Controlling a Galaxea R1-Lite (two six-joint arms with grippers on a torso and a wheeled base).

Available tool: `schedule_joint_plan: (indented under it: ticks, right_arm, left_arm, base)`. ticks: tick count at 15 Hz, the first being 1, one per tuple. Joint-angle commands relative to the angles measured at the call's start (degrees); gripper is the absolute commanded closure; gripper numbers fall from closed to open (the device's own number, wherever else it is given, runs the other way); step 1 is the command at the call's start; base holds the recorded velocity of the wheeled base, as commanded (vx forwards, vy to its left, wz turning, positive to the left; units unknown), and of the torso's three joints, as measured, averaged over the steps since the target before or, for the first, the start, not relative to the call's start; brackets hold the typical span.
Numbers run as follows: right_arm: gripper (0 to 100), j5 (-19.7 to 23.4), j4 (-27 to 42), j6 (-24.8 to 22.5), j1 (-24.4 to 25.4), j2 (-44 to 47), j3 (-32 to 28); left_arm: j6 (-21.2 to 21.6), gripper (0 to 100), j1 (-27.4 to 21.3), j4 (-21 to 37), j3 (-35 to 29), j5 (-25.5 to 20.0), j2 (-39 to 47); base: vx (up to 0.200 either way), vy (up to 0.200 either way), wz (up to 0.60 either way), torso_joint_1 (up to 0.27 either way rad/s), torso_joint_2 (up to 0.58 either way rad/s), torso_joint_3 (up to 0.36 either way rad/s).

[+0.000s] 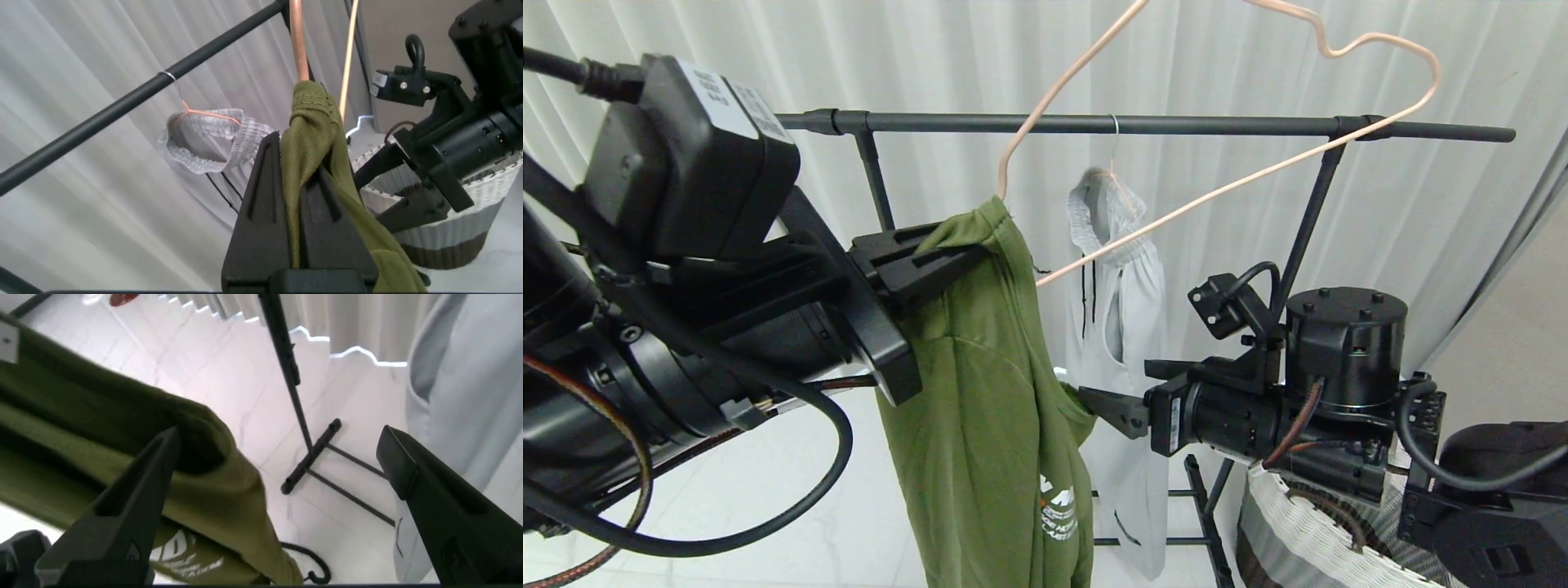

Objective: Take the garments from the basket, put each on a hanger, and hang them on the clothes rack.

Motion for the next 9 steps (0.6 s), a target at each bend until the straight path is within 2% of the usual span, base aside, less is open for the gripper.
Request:
schedule_joint_plan:
  ticks: [1, 6, 9]
  right_arm:
    - [0, -0.05, -0.02, -0.06, 0.83, 0.49, 0.01]
    - [0, -0.66, 0.42, -0.06, 0.48, 2.24, 1.06]
    - [0, -2.6, 0.94, -2.52, -3.74, 1.54, 3.7]
  left_arm:
    - [-0.01, 100, -0.07, -0.02, -0.1, -0.01, -0.07]
    - [0.17, 100, -1.47, -0.02, -0.46, 0.07, -0.33]
    - [0.26, 100, -1.03, -0.02, -0.28, 0.34, -0.15]
  base:
    - [0.0, 0.0, 0.0, 0.0, 0.0, 0.0]
    - [0.0, 0.0, 0.0, 0.0, 0.0, 0.0]
    - [0.0, 0.0, 0.0, 0.0, 0.0, 0.0]
